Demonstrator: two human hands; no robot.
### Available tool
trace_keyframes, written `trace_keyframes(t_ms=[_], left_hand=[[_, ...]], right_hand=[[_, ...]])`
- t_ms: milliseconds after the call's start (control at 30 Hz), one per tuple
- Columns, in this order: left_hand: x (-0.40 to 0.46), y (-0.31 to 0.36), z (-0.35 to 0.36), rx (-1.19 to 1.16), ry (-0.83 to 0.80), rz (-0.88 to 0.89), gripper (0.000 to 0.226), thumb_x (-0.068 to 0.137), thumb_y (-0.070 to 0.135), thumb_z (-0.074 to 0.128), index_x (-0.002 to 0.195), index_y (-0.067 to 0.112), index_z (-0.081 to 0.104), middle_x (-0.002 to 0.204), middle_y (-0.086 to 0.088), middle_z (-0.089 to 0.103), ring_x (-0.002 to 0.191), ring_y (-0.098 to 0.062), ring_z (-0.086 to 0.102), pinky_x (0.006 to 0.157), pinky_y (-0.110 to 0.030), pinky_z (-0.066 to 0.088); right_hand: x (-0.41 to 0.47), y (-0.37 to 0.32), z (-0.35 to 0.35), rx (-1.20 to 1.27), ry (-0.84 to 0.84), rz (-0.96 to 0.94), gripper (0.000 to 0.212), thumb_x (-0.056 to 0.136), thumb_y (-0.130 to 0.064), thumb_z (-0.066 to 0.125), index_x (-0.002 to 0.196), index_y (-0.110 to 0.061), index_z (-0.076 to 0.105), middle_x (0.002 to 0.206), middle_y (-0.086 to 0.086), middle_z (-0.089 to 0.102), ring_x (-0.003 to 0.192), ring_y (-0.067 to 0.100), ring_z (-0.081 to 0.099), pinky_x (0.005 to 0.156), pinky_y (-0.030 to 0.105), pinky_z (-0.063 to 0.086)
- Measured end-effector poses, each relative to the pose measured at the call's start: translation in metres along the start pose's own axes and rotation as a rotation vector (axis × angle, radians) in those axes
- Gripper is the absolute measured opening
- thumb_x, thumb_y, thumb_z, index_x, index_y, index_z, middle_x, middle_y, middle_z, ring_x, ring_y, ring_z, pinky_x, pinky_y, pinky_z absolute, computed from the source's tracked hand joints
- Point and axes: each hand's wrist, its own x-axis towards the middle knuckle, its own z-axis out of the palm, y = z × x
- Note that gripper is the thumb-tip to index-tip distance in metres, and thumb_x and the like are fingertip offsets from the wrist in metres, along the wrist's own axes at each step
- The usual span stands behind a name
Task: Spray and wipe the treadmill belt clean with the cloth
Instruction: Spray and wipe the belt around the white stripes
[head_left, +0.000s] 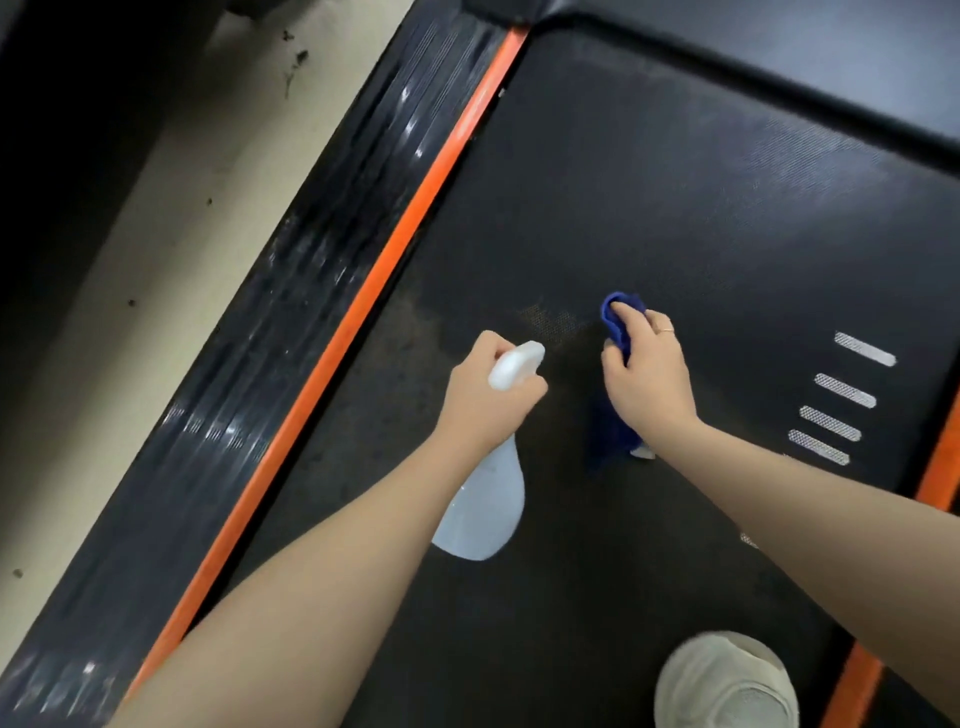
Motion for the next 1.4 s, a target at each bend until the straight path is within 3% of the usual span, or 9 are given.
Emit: trace_keyframes(t_ms=[233, 400, 500, 600, 733, 900, 1067, 1267, 1400], left_hand=[[0.020, -0.003, -0.036, -0.009, 0.160, 0.030, 0.020, 0.083, 0.014, 0.061, 0.094, 0.009, 0.045, 0.076, 0.005, 0.047, 0.064, -0.006, 0.044, 0.054, -0.021, 0.037], [0.039, -0.020, -0.082, 0.038, 0.305, 0.130, 0.019, 0.082, 0.014, 0.063, 0.095, 0.011, 0.050, 0.079, 0.008, 0.054, 0.065, 0.001, 0.050, 0.056, -0.015, 0.041], [0.046, -0.028, -0.098, 0.018, 0.342, 0.149, 0.019, 0.082, 0.011, 0.064, 0.090, 0.015, 0.047, 0.077, 0.010, 0.051, 0.064, 0.010, 0.050, 0.055, -0.009, 0.038], [0.050, -0.037, -0.106, -0.034, 0.389, 0.142, 0.023, 0.082, 0.009, 0.064, 0.084, 0.021, 0.044, 0.076, 0.012, 0.049, 0.065, 0.012, 0.049, 0.055, -0.007, 0.038], [0.058, -0.048, -0.114, -0.091, 0.449, 0.060, 0.022, 0.083, 0.011, 0.063, 0.086, 0.020, 0.044, 0.075, 0.013, 0.048, 0.063, 0.013, 0.049, 0.051, -0.004, 0.037], [0.062, -0.058, -0.124, -0.144, 0.491, 0.006, 0.020, 0.081, 0.013, 0.063, 0.090, 0.020, 0.047, 0.076, 0.013, 0.050, 0.066, 0.006, 0.050, 0.057, -0.011, 0.041], [0.059, -0.069, -0.132, -0.230, 0.496, -0.006, 0.030, 0.076, 0.021, 0.064, 0.104, 0.017, 0.055, 0.083, 0.015, 0.055, 0.081, -0.005, 0.057, 0.069, -0.025, 0.045], [0.057, -0.064, -0.130, -0.220, 0.481, 0.029, 0.028, 0.081, 0.009, 0.063, 0.087, 0.031, 0.046, 0.079, 0.016, 0.056, 0.068, 0.013, 0.052, 0.068, -0.021, 0.046], [0.056, -0.065, -0.131, -0.226, 0.462, 0.018, 0.031, 0.081, 0.009, 0.063, 0.084, 0.033, 0.043, 0.079, 0.017, 0.054, 0.068, 0.015, 0.051, 0.067, -0.021, 0.045]], right_hand=[[0.022, -0.021, 0.028, -0.293, -0.097, -0.211, 0.051, 0.097, -0.019, 0.045, 0.146, -0.015, 0.030, 0.148, 0.010, 0.030, 0.130, 0.027, 0.029, 0.103, 0.035, 0.032], [0.047, -0.047, 0.068, -0.538, -0.047, -0.230, 0.047, 0.091, -0.016, 0.050, 0.138, -0.013, 0.044, 0.144, 0.012, 0.038, 0.122, 0.037, 0.037, 0.088, 0.043, 0.037], [0.032, -0.057, 0.102, -0.652, -0.132, -0.706, 0.044, 0.073, -0.017, 0.068, 0.117, -0.015, 0.065, 0.125, 0.011, 0.058, 0.102, 0.038, 0.056, 0.072, 0.037, 0.046], [0.055, -0.060, 0.103, -0.760, -0.152, -1.004, 0.041, 0.078, -0.018, 0.050, 0.115, -0.022, 0.067, 0.117, 0.005, 0.063, 0.095, 0.034, 0.059, 0.066, 0.035, 0.046], [0.072, -0.091, 0.117, -0.712, 0.030, -0.574, 0.040, 0.074, -0.014, 0.056, 0.112, -0.018, 0.067, 0.117, 0.007, 0.062, 0.091, 0.036, 0.057, 0.065, 0.035, 0.042], [0.046, -0.097, 0.138, -0.702, -0.109, -1.074, 0.044, 0.075, -0.019, 0.038, 0.105, -0.022, 0.070, 0.110, 0.003, 0.064, 0.083, 0.031, 0.057, 0.059, 0.031, 0.040], [0.078, -0.110, 0.138, -0.701, 0.134, -0.629, 0.047, 0.075, -0.018, 0.034, 0.106, -0.021, 0.069, 0.107, 0.006, 0.064, 0.077, 0.033, 0.056, 0.058, 0.031, 0.040], [0.061, -0.096, 0.135, -0.765, -0.057, -1.050, 0.047, 0.075, -0.020, 0.037, 0.110, -0.024, 0.068, 0.107, 0.003, 0.063, 0.076, 0.031, 0.055, 0.057, 0.030, 0.040], [0.082, -0.091, 0.122, -0.655, 0.168, -0.691, 0.046, 0.075, -0.018, 0.036, 0.107, -0.018, 0.069, 0.110, 0.007, 0.063, 0.077, 0.035, 0.054, 0.057, 0.033, 0.041]])
